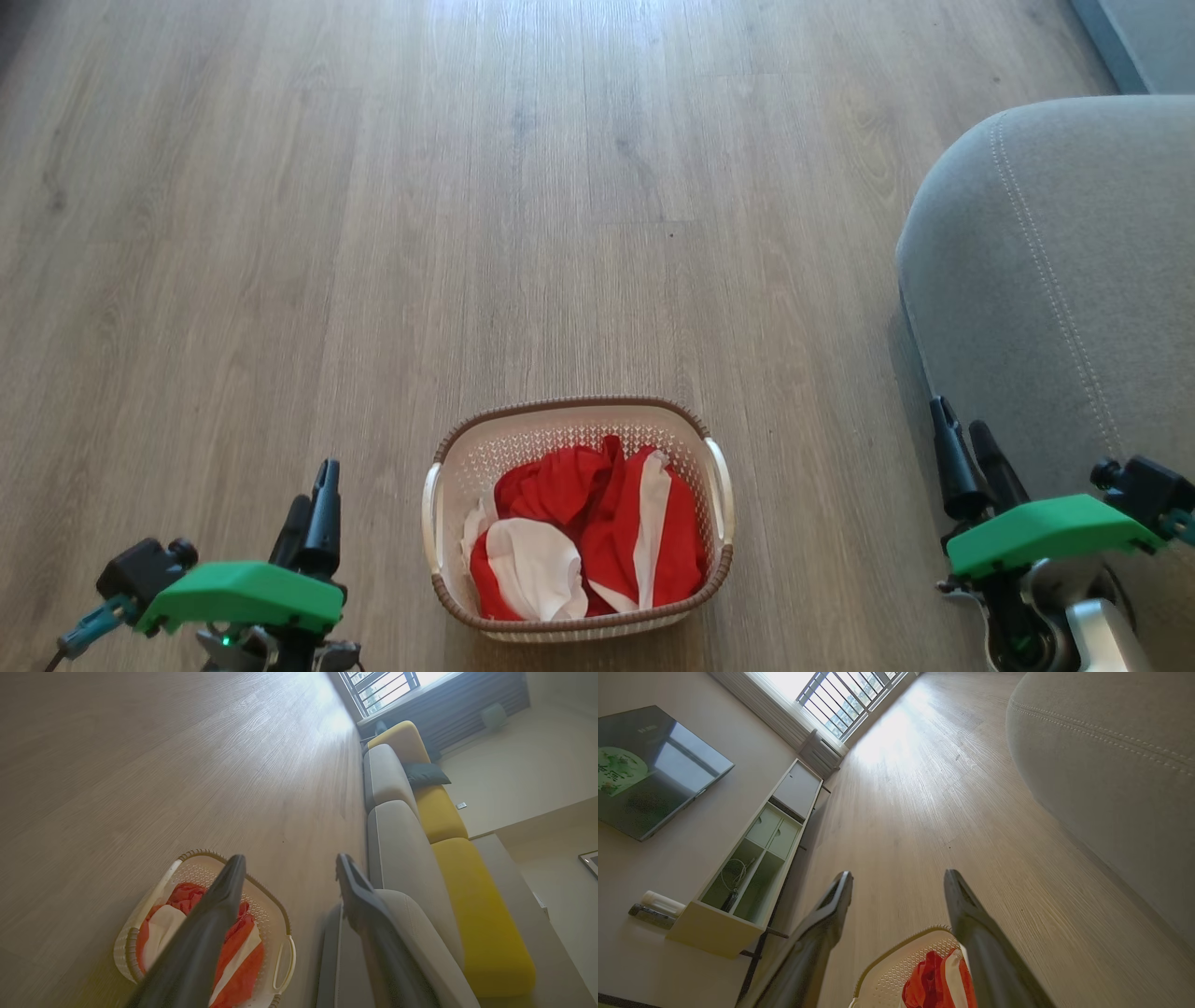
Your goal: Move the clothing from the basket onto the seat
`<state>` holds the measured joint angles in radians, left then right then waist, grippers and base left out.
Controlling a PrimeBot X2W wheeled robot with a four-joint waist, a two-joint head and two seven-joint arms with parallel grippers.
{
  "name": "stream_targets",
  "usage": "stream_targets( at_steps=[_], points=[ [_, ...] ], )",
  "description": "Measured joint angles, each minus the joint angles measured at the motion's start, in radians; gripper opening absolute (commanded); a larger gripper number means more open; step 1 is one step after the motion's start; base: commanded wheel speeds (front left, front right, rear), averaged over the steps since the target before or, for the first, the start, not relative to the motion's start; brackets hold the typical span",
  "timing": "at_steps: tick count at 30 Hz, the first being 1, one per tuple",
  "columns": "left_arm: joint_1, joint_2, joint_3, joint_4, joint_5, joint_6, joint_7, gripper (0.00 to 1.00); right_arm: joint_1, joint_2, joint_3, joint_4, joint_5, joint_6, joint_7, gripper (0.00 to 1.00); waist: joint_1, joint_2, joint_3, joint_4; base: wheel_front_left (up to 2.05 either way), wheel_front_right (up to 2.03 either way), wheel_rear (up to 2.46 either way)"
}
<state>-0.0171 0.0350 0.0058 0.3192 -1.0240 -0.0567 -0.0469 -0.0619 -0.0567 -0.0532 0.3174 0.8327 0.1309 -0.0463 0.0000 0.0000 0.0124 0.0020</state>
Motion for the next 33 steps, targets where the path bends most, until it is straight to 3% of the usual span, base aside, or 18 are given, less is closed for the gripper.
stream_targets(
  at_steps=[33],
  points=[
    [-0.001, 0.001, -0.042, -0.014, 0.369, 0.054, -0.097, 1.0, -0.019, -0.015, 0.046, 0.0, -0.447, 0.0, -0.095, 1.0, 0.0, 0.0, 0.005, 0.003, 0.0, 0.0, 0.0]
  ],
)
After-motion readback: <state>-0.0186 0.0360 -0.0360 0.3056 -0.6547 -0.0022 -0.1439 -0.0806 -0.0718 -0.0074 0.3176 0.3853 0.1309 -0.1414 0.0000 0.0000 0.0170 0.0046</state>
